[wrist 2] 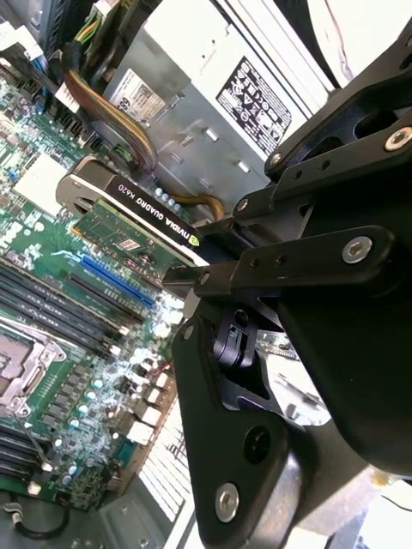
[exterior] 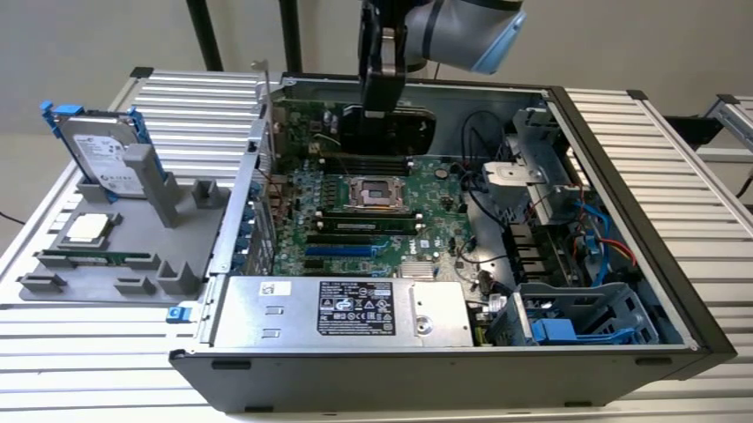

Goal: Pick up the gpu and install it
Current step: 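Insert the gpu into the slot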

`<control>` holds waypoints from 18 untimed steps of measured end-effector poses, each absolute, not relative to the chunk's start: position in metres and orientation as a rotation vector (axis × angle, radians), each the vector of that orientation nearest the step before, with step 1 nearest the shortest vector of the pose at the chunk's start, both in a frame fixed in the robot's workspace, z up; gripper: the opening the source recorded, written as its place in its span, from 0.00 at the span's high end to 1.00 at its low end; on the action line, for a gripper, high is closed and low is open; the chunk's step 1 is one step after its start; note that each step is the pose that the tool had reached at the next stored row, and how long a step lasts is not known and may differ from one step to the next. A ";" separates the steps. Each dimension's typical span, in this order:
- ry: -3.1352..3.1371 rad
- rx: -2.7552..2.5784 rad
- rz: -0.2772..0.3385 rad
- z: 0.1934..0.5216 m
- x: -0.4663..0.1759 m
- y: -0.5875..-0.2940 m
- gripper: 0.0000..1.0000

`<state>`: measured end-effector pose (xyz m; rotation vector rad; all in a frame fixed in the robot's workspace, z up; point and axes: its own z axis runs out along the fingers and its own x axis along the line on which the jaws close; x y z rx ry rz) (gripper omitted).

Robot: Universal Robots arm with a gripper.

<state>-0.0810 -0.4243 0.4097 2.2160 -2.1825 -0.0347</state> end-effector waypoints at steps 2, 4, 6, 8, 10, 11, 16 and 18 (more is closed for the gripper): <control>-2.183 2.217 -0.033 0.409 -0.081 -0.424 1.00; -2.184 2.218 -0.031 0.408 -0.081 -0.424 1.00; -2.185 2.218 -0.029 0.407 -0.081 -0.424 1.00; -2.186 2.219 -0.028 0.406 -0.081 -0.424 1.00; -2.186 2.219 -0.027 0.404 -0.080 -0.424 1.00; -2.187 2.219 -0.027 0.404 -0.080 -0.424 1.00; -2.197 2.212 -0.024 0.400 -0.079 -0.424 1.00; -2.203 2.207 -0.023 0.398 -0.079 -0.424 1.00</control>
